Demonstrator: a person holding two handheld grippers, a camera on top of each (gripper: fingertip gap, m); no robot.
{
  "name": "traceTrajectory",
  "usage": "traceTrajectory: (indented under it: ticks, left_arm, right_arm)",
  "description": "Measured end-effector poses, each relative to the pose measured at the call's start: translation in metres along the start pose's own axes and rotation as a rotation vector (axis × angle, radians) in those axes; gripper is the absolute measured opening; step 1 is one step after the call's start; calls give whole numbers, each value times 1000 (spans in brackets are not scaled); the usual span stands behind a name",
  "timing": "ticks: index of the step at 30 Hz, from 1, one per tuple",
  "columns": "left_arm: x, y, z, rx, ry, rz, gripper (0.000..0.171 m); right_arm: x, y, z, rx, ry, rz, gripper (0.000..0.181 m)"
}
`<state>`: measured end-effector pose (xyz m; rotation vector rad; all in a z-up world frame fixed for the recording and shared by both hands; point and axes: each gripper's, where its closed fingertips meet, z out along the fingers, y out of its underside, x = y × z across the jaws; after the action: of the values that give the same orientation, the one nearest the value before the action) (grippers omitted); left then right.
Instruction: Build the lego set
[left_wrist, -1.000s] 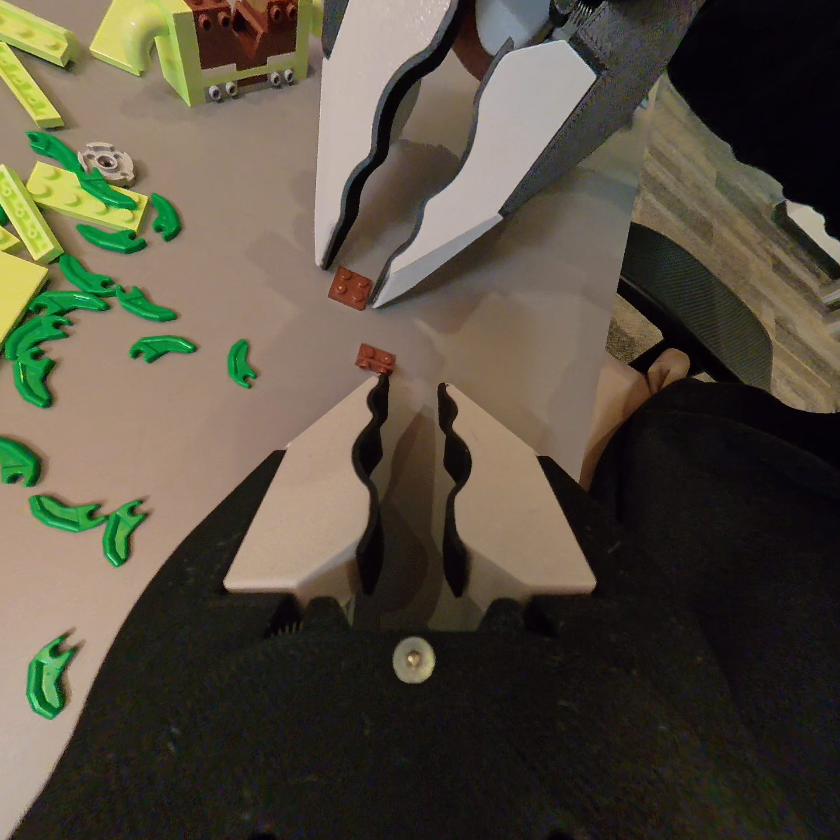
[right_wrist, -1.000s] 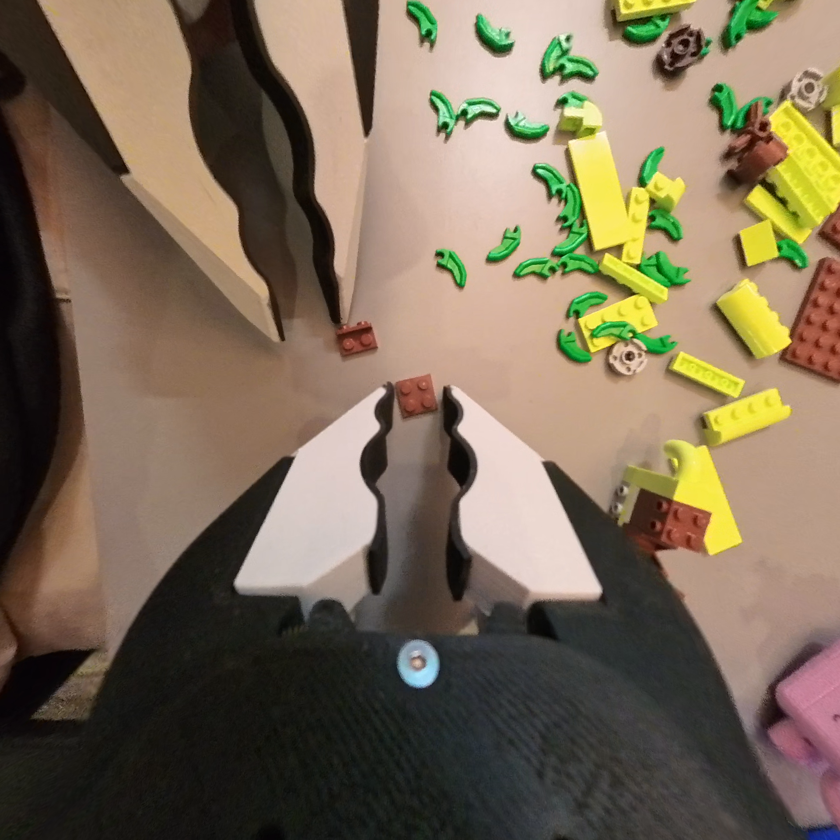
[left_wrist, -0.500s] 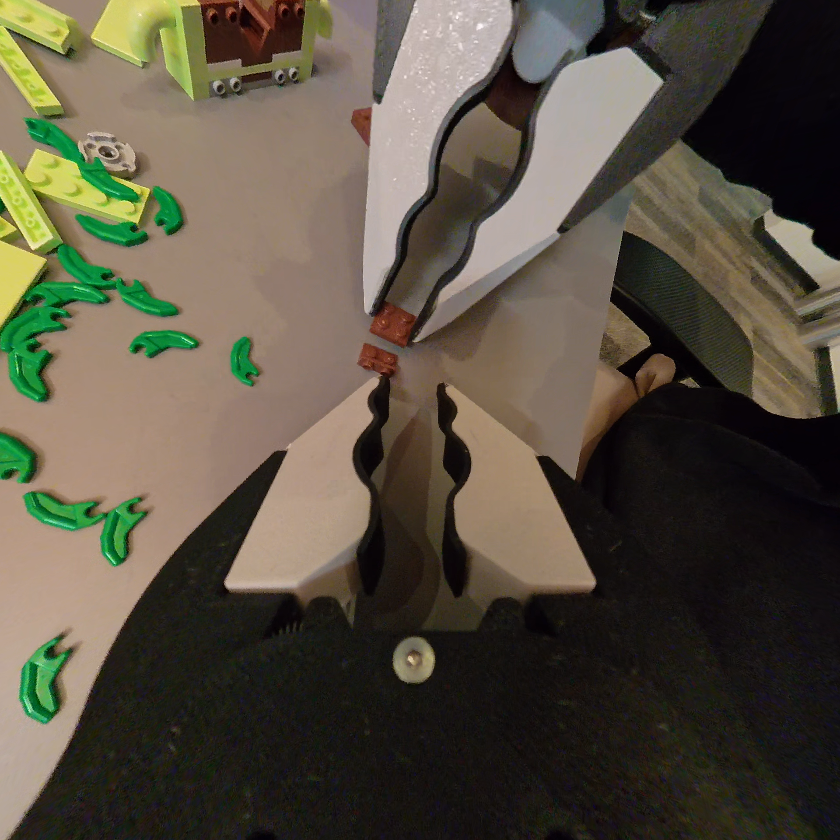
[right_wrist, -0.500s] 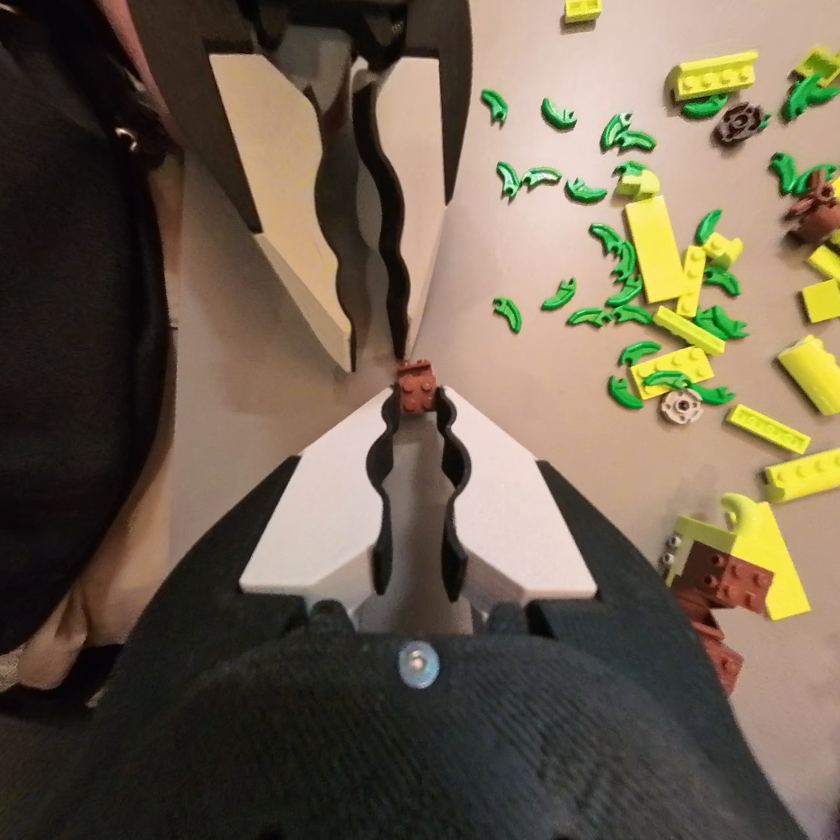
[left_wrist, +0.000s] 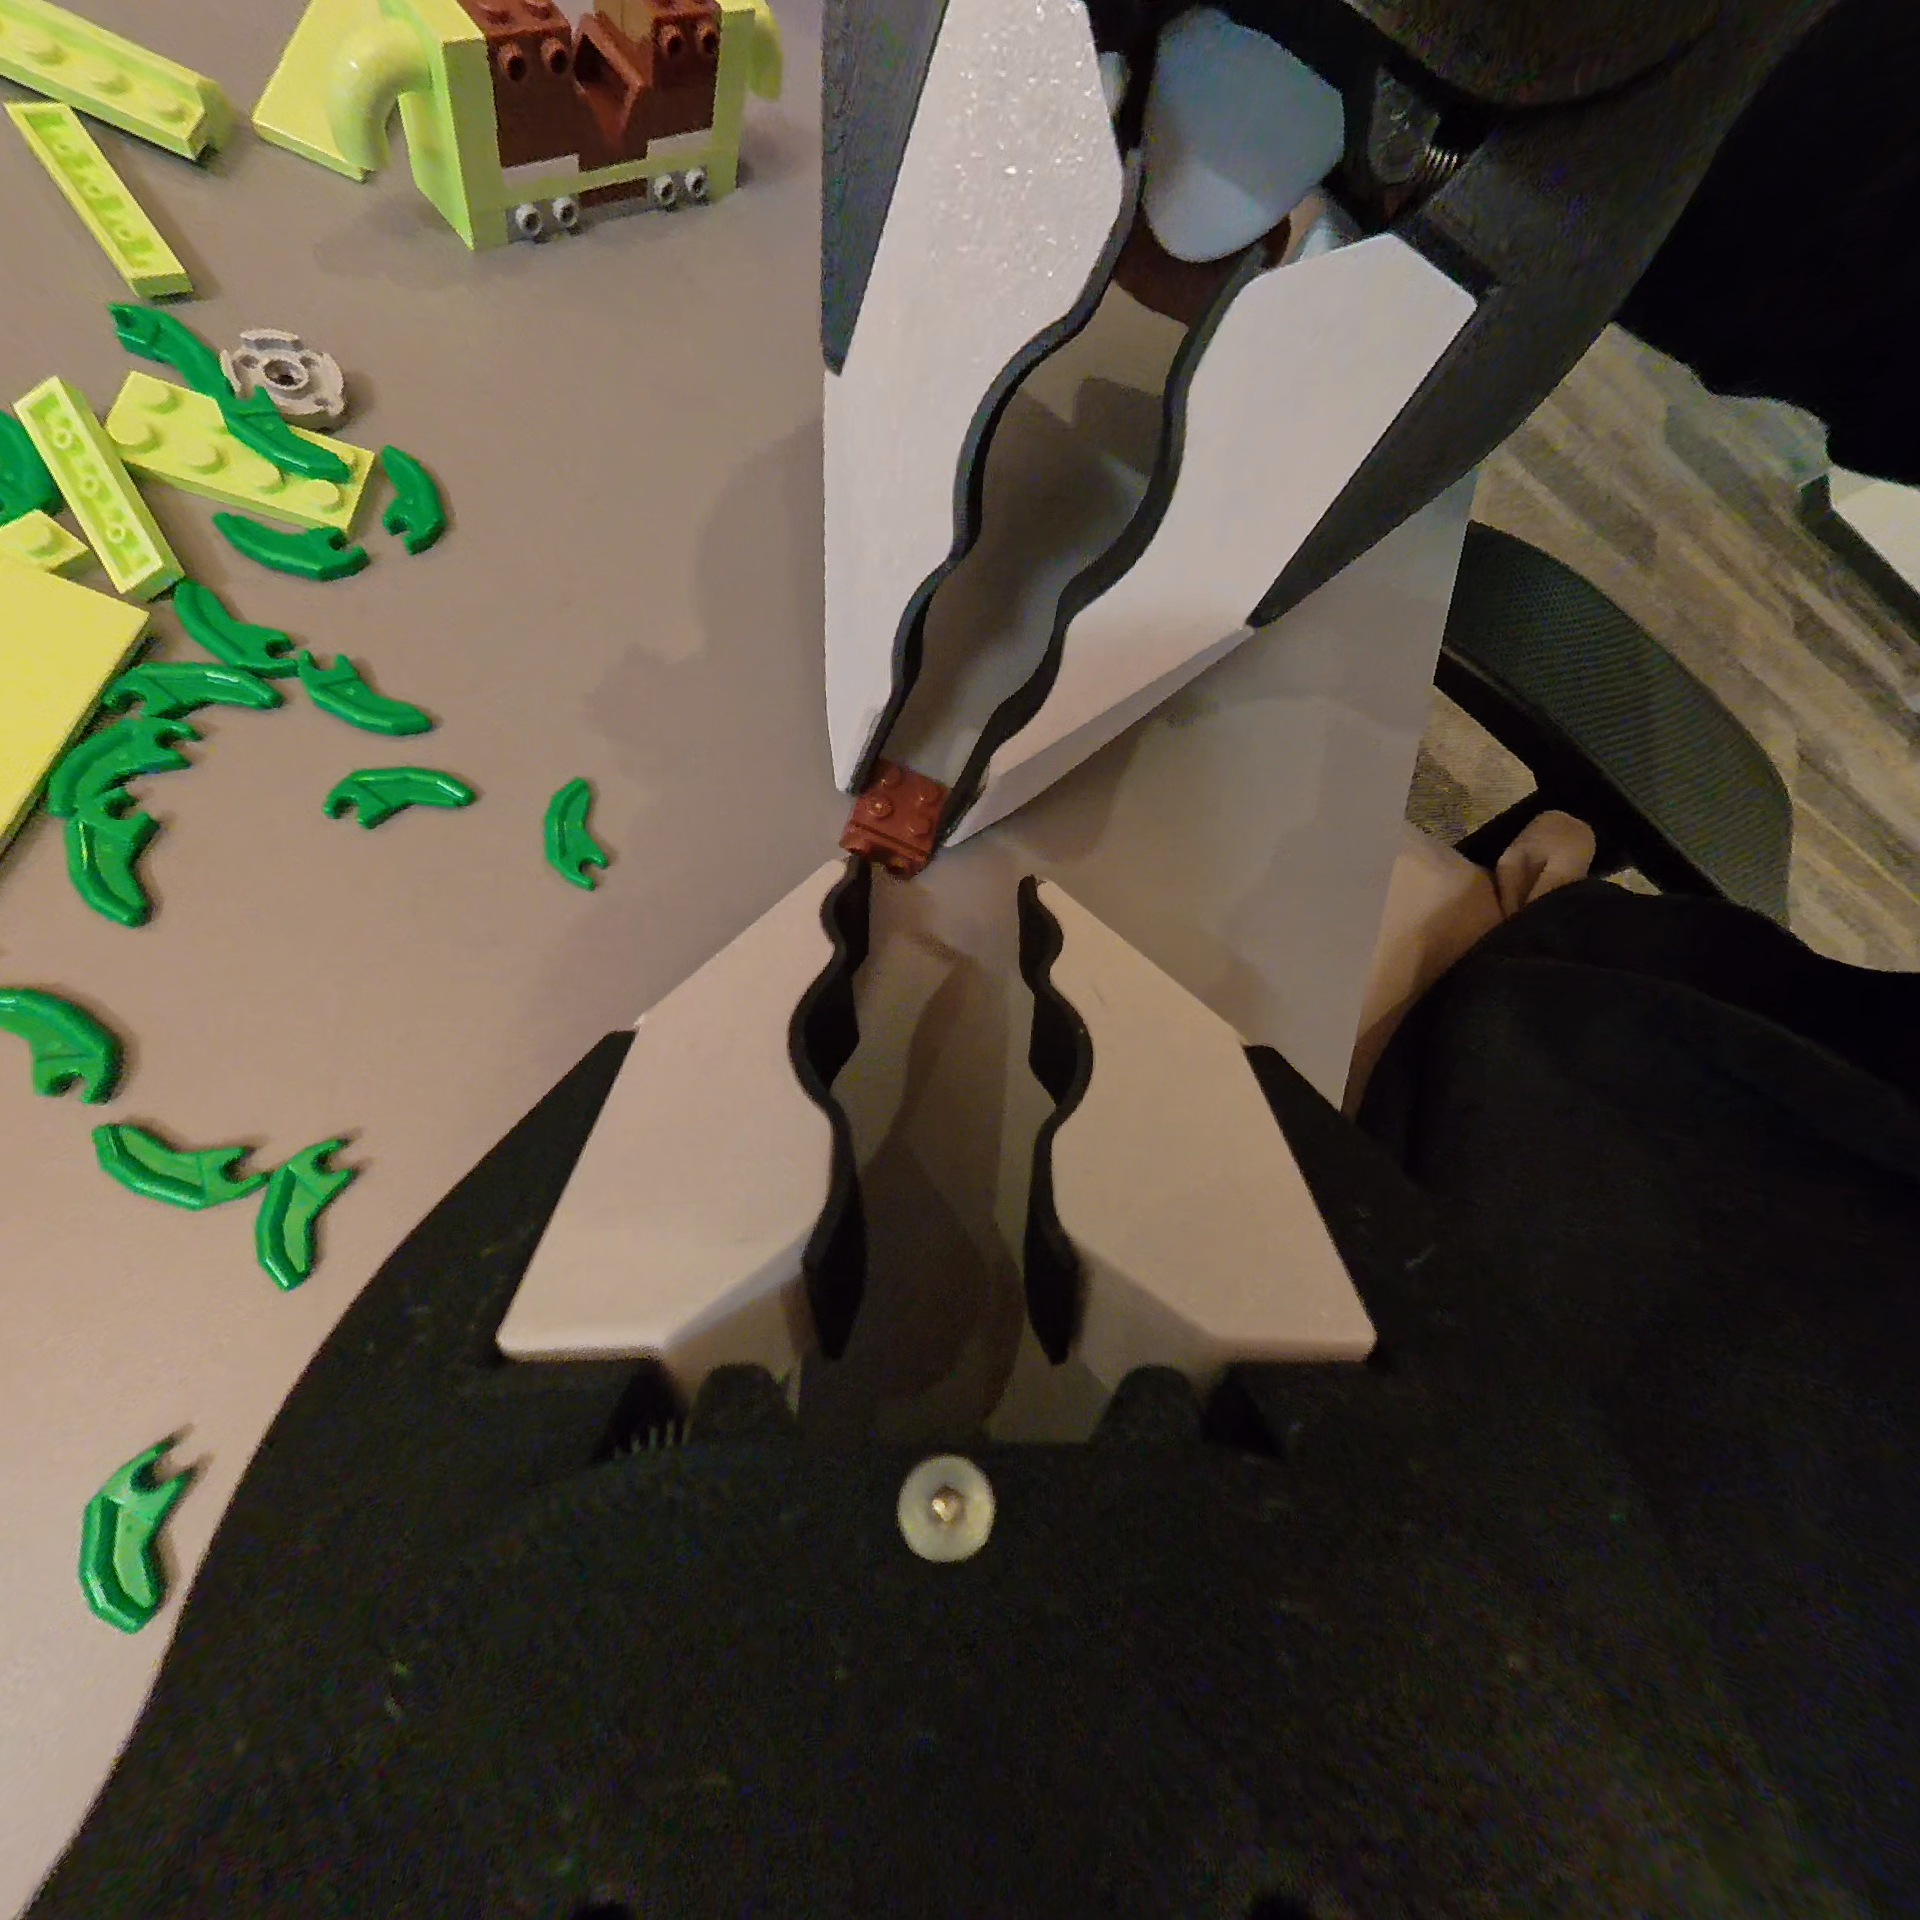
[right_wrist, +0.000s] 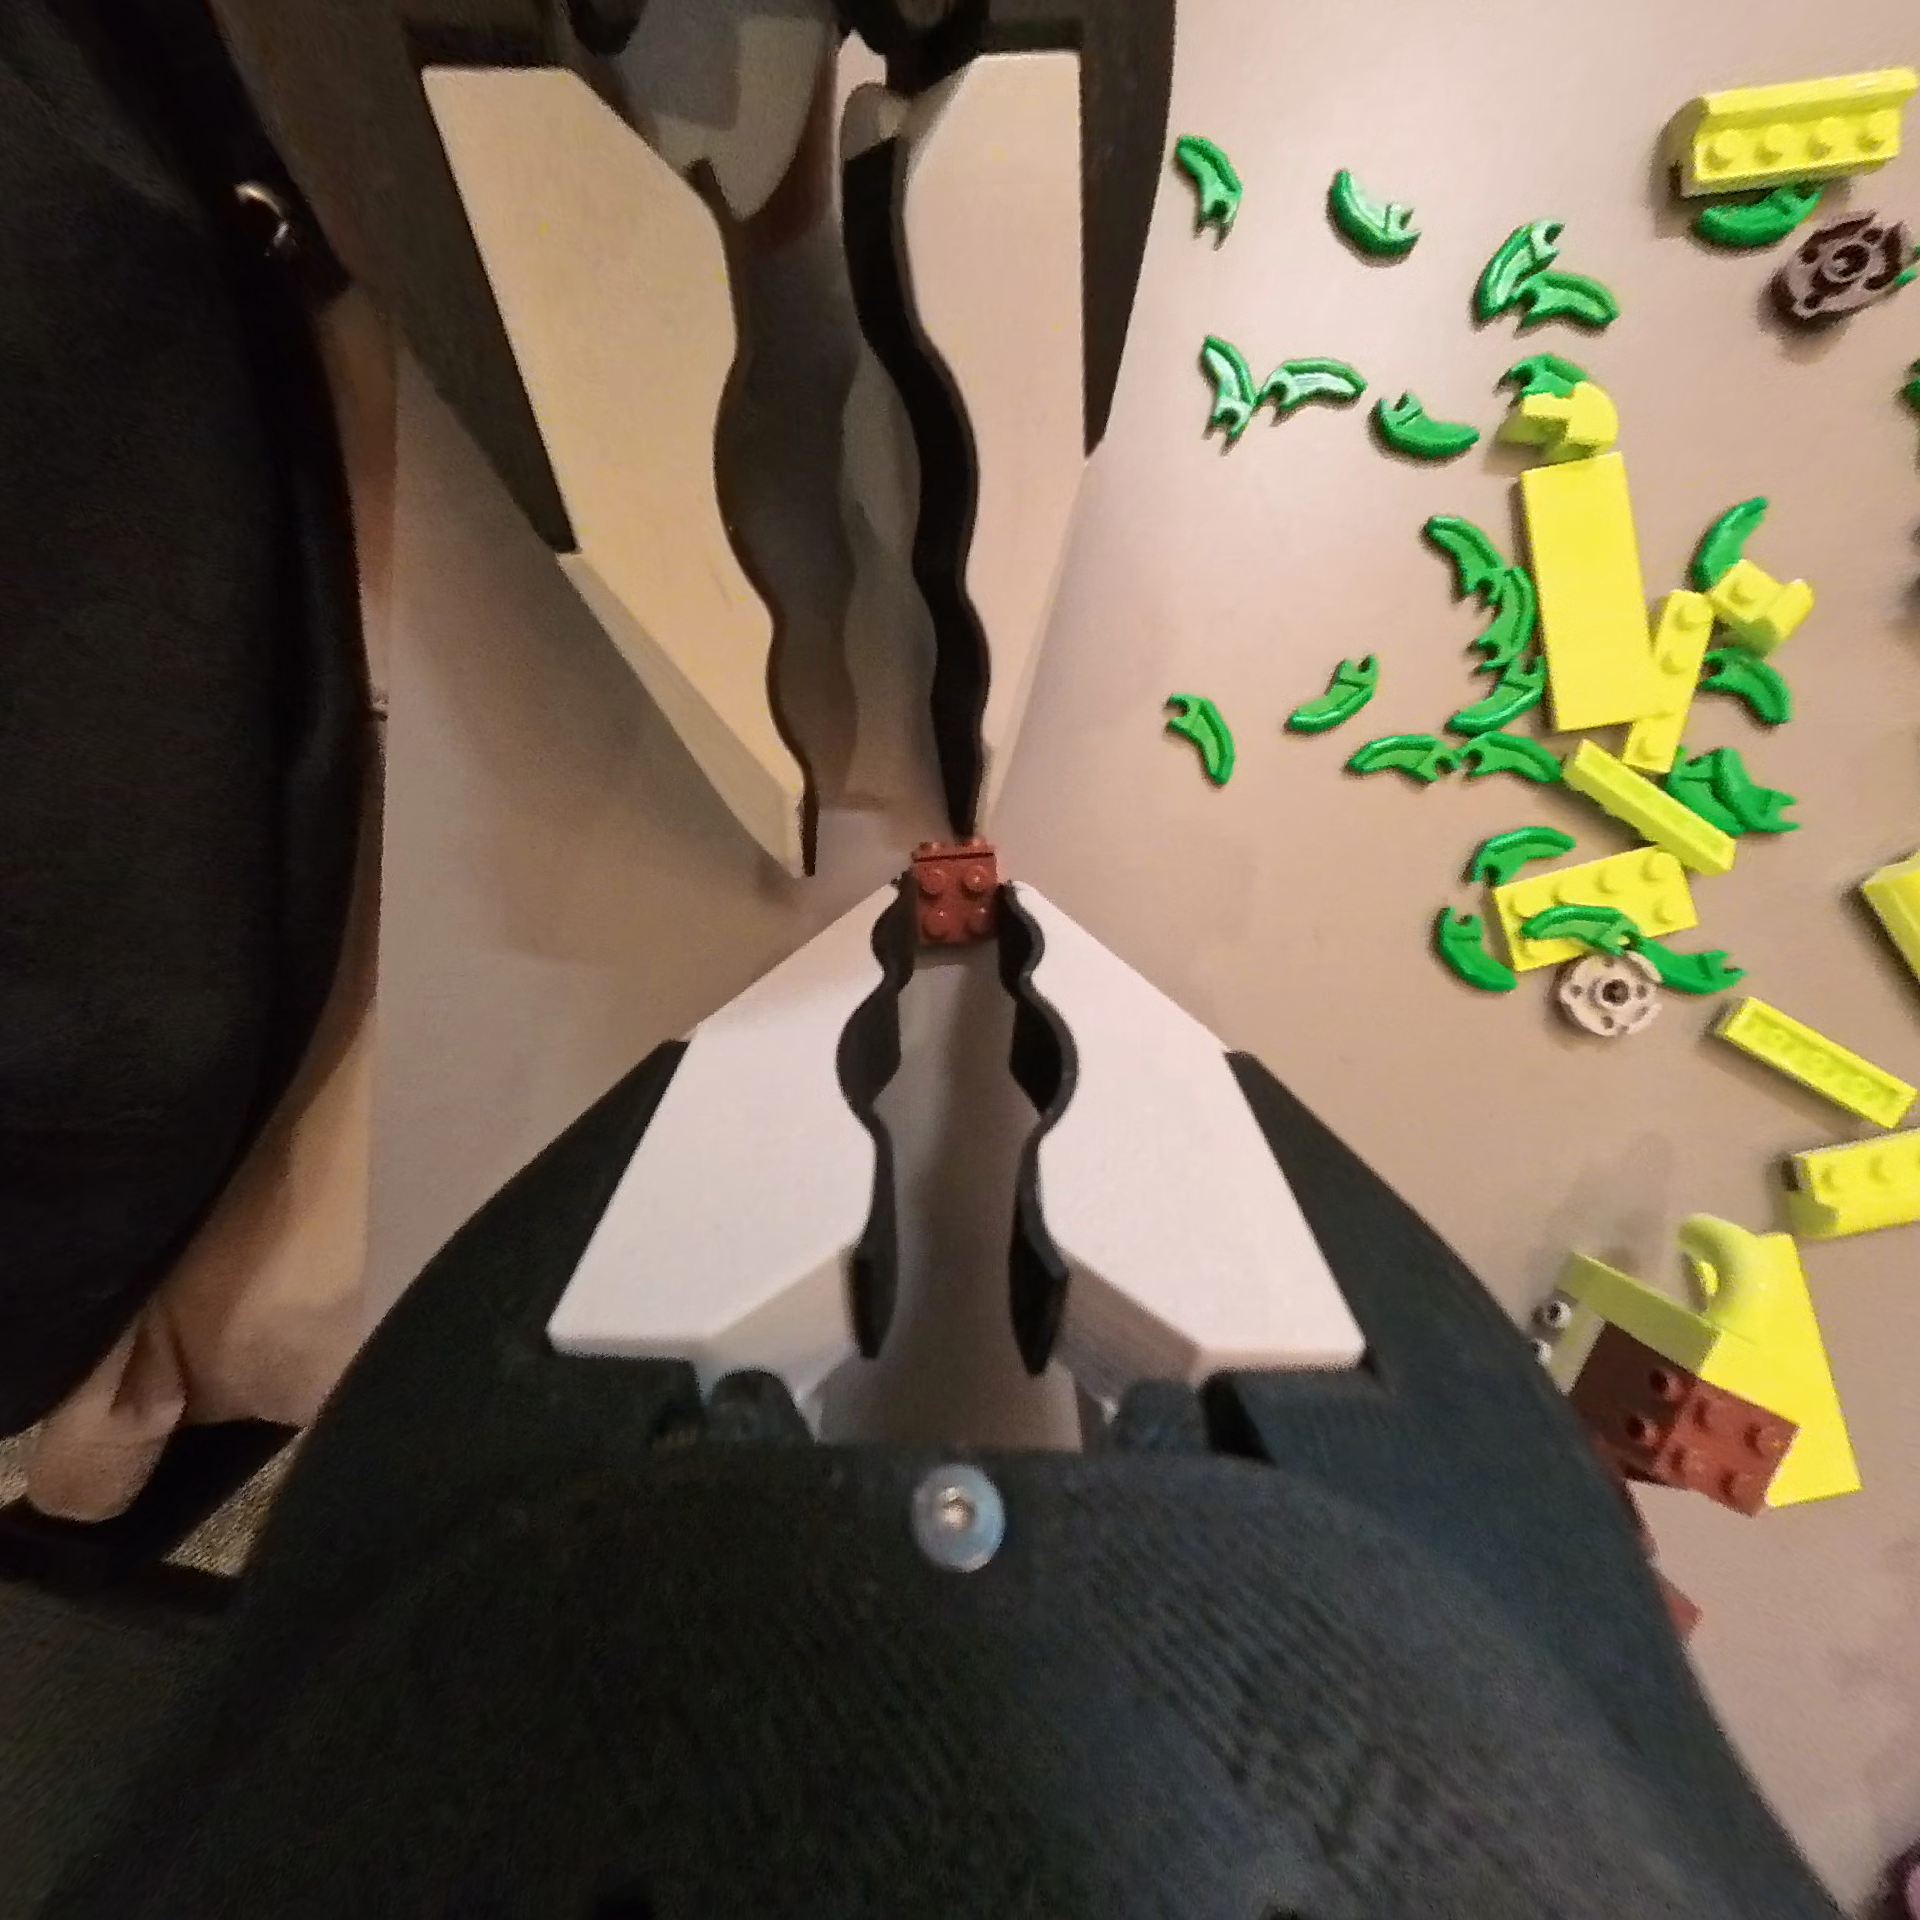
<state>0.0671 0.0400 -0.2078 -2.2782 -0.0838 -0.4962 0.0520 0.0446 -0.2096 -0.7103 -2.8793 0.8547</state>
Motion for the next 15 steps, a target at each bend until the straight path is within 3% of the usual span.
traceTrajectory:
  ticks: [8, 11, 15]
  left_arm:
    - [0, 0, 0, 0, 3, 0, 26]
    - [0, 0, 0, 0, 3, -1, 26]
    - [0, 0, 0, 1, 7, -5, 26]
  right_arm:
    - [0, 1, 1, -46, 13, -23, 14]
    - [2, 5, 0, -59, 42, -34, 25]
    - [0, 3, -4, -8, 37, -8, 25]
